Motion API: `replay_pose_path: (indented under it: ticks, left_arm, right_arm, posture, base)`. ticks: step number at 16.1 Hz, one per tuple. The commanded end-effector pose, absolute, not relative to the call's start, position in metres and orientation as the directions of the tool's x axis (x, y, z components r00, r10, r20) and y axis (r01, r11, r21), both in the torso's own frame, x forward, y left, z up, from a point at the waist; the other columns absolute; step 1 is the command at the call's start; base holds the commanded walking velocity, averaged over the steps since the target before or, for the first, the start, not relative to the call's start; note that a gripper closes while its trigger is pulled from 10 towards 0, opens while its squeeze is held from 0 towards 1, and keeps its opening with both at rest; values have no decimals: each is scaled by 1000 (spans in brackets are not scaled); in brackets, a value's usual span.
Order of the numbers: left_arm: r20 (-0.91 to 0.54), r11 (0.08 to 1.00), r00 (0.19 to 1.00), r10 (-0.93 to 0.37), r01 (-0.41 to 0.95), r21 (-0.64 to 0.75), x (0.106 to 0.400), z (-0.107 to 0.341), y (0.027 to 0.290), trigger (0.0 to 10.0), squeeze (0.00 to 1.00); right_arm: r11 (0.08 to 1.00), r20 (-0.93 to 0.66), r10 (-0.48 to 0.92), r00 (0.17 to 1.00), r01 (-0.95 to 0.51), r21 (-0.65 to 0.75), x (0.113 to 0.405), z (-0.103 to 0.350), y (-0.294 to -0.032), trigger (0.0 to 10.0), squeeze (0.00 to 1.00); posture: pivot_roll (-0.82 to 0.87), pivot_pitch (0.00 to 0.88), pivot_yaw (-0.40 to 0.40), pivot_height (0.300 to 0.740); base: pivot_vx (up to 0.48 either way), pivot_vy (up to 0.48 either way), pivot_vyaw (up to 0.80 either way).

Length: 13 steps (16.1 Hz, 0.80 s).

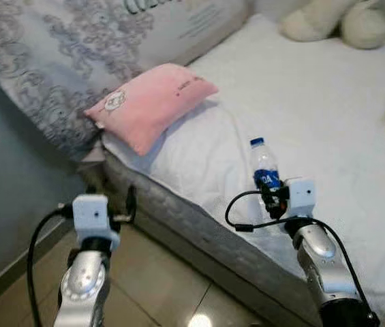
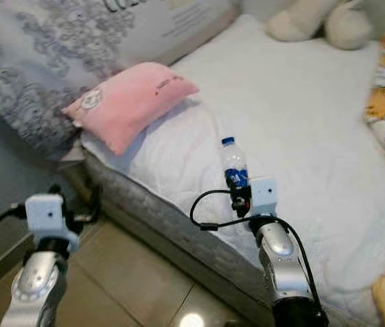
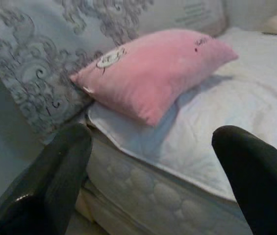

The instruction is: Clean up the room

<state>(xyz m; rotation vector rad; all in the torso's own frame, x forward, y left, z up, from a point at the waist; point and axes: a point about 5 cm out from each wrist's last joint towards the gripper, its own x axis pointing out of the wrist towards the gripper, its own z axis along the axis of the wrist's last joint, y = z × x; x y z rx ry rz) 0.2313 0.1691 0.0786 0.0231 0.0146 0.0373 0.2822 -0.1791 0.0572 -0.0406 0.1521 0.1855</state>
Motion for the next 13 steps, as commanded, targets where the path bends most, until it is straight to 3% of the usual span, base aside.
replay_pose_path:
  ticks: [1, 3, 13]
  left_arm:
    - [-38, 999, 999, 38, -36, 38, 230, 73, 168, 10000, 0]
    - [-54, 999, 998, 33, -32, 18, 231, 71, 173, 10000, 0]
    - [-68, 996, 994, 89, -88, 15, 232, 67, 183, 10000, 0]
  right_arm:
    - [988, -121, 151, 981, -155, -22, 283, 62, -185, 10000, 0]
    - [989, -121, 146, 982, -149, -14, 284, 61, -183, 10000, 0]
    - [992, -119, 127, 985, -126, 20, 287, 58, -187, 10000, 0]
  posture:
    - [-155, 0, 100, 740]
    - [-154, 0, 113, 740]
    - [-158, 0, 127, 740]
  base:
    - [-364, -311, 469]
    - [-336, -339, 469]
    - [0, 0, 464]
